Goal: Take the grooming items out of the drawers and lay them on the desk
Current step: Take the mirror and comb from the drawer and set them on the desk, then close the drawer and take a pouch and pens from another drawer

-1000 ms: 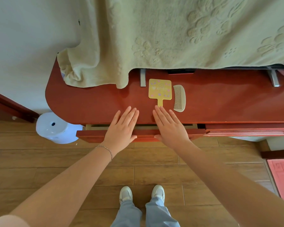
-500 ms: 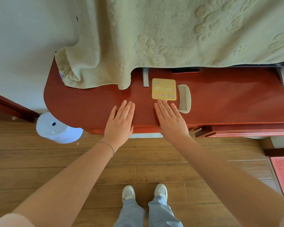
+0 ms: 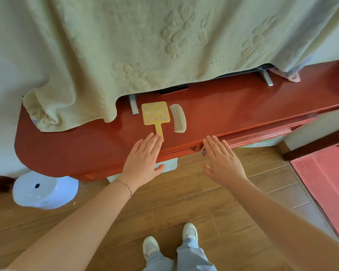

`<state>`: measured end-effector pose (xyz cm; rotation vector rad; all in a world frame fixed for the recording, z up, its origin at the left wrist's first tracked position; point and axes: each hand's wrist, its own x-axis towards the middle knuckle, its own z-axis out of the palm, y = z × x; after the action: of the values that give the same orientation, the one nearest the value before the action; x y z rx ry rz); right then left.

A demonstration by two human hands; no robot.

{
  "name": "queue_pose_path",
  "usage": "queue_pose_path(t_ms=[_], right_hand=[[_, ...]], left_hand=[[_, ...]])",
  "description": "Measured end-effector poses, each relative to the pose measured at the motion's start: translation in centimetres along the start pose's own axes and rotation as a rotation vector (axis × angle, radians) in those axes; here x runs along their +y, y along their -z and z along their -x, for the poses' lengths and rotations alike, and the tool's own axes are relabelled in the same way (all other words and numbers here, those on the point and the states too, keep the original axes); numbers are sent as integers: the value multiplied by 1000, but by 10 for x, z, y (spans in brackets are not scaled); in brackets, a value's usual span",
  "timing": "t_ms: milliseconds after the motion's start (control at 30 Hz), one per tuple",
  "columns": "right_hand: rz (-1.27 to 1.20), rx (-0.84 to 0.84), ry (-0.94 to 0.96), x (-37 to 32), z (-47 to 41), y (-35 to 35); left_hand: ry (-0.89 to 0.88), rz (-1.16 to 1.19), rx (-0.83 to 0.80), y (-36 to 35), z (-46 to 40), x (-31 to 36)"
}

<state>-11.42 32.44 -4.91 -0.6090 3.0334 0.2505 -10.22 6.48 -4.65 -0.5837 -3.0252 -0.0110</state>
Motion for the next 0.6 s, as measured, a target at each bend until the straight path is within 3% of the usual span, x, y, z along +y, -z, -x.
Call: queue_pose_path(t_ms=[333,600], right_hand=[[-86,-37,-361,86,115,1],[-87,-52,-537,150,181,-11]], left_hand=[[-292,41,20,15,-53,115],[-402,80,23,13,-82,192]])
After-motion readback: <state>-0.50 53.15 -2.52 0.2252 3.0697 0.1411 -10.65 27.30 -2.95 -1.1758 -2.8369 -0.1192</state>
